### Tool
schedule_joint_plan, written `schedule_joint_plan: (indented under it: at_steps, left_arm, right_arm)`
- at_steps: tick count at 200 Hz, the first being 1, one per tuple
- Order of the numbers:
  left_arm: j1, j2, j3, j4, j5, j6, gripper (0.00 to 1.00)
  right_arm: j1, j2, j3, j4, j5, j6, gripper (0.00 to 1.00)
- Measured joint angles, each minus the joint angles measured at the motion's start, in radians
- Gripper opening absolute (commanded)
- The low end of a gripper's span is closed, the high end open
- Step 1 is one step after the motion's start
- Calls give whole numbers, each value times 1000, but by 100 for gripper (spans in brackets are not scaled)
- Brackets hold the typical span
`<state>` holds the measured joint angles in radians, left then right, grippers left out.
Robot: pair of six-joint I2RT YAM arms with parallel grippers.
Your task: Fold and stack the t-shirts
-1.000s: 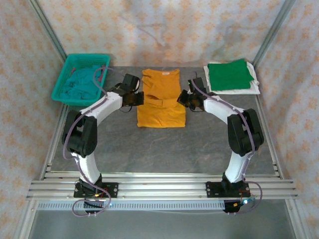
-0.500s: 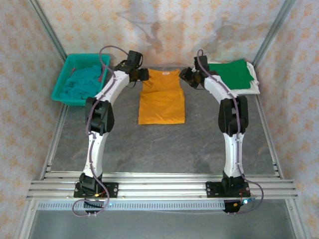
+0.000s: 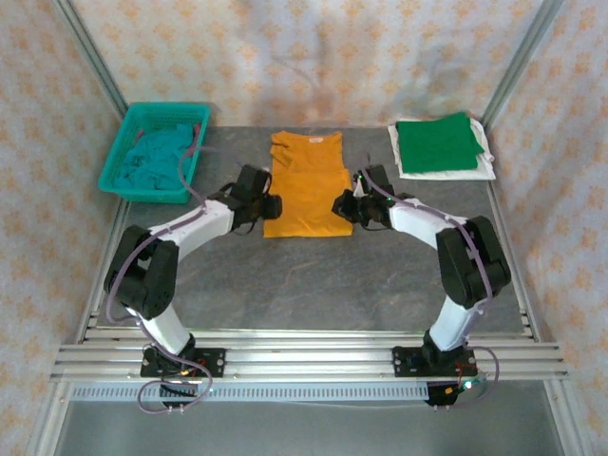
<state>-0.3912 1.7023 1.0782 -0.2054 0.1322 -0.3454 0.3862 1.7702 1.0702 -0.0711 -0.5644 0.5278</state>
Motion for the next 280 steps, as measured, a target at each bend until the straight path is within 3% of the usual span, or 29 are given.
schedule_joint_plan:
  at_steps: [58,131,188,240,260,280]
  left_arm:
    - [1,89,-113,167,50,-55,39]
    - [-3,-63,-331,241,45,-138,40]
    - [-2,-203,-325,52,107,-224,46]
    - [-2,-101,-301,35,161,-233,44]
    - [-6,-101,-299,29,155,-230,36]
    - [-6,-100,-299,26,148,-230,36]
  right_arm:
    - [-9,134,-42,104,-2,29,7]
    - [34,-6,-249,194,-10,81,7]
    - [42,-239,-310,28,96,138,35]
    - [37,-234,-311,-8,157,153,37]
    - [37,-222,-314,-8,158,153,37]
    - [37,-211,-316,-6,163,153,37]
